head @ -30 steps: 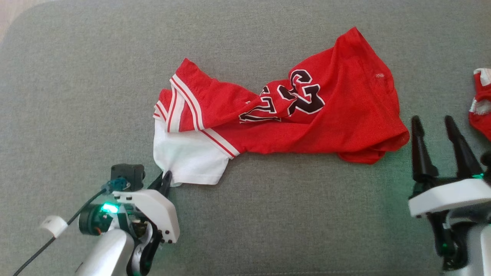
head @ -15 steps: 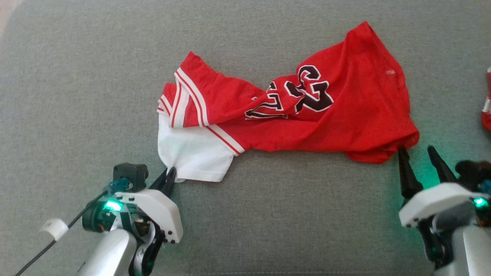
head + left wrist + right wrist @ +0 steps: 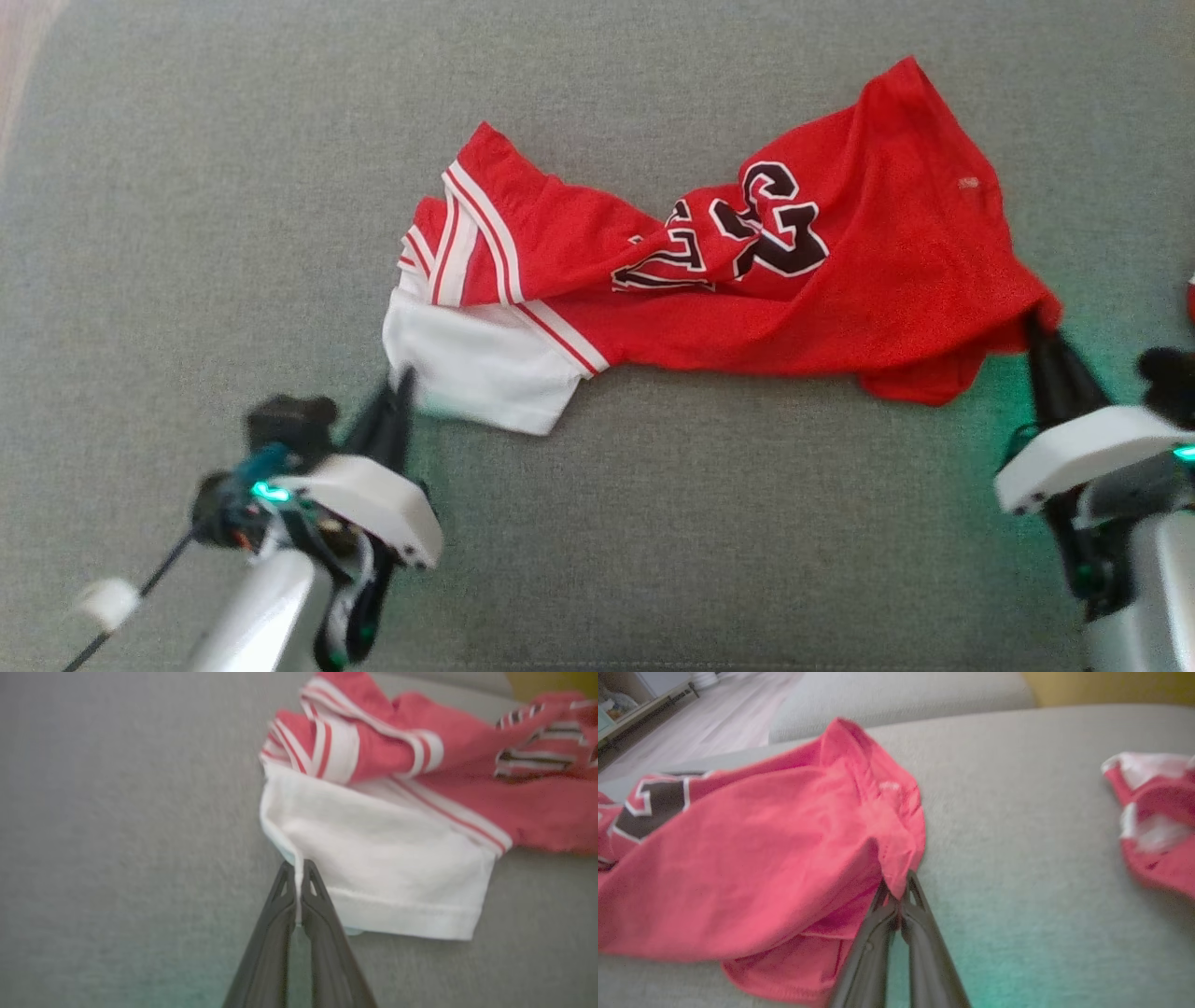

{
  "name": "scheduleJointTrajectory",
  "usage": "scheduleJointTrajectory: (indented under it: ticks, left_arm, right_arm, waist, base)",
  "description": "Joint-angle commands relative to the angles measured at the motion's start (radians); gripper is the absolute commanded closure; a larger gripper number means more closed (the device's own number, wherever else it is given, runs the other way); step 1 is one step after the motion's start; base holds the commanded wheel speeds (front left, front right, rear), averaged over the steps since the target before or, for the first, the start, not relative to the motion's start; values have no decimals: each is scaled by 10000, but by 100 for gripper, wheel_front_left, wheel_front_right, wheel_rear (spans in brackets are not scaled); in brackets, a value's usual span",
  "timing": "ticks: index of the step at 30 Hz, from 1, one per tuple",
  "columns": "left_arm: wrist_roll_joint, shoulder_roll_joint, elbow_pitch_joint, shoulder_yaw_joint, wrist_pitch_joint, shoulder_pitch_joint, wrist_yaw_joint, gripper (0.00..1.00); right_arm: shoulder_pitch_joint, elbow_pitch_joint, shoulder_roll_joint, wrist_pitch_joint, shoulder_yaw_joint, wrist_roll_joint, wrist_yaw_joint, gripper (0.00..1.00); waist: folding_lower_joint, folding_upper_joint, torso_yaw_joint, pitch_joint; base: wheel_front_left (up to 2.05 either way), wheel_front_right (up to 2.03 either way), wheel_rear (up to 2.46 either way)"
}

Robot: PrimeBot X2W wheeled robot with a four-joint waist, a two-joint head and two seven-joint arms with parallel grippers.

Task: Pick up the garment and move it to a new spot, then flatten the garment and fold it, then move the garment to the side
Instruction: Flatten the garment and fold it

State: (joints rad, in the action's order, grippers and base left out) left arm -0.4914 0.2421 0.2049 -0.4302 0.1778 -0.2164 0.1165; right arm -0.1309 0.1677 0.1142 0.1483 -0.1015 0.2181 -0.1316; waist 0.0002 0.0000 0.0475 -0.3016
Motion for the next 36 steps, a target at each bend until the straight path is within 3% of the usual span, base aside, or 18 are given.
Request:
scheduleJointTrajectory:
  ticks: [1,5,10,17,23,27,30,36]
  left_arm:
    - [161,247,-812,774,-688,-272,165,100]
    - [416,502,-2350,1363,-1649,-474,463,100]
    - [865,843,-4301,1808,-2048,-961,760,100]
    - [1676,1443,-6995,2463,-1990,-2614,1048,100]
    - [2146,1922,-8267,2838,-1314,-4455,1049,100]
    - [2003,1931,-8150,2808,-860,-5333,974,100]
    - [1598,1731,-7322,2655,-712,-5733,844,100]
    - [354,865,-3588,2533,-1150,-6535,393,100]
  right_arm:
    - [-118,-855,292,-100,22,-114,9,100]
    - [-102,-2180,476,203,-150,-316,9,100]
    - [-295,-3621,713,589,-332,-450,9,100]
    - [-1083,-6224,1136,1438,-602,-759,9,100]
    - [-2111,-7928,1571,2224,-873,-883,9,100]
    - [-2728,-8040,1696,2582,-963,-729,9,100]
    - [-3199,-7319,1757,2607,-831,-398,9,100]
    - [-4522,-4384,1906,2171,55,18,9,100]
  waist:
    - [-2,0,-32,140]
    - [-2,0,-94,424]
    - [-2,0,-76,687]
    - [-2,0,-72,1068]
    - [-2,0,-118,1261]
    - [-2,0,-148,1216]
    - [-2,0,-163,1083]
    - [-2,0,-180,868]
  base:
    - [0,0,0]
    - [0,0,0]
    - [0,0,0]
    - [0,0,0]
    - [0,0,0]
    - [0,0,0]
    - [0,0,0]
    - [0,0,0]
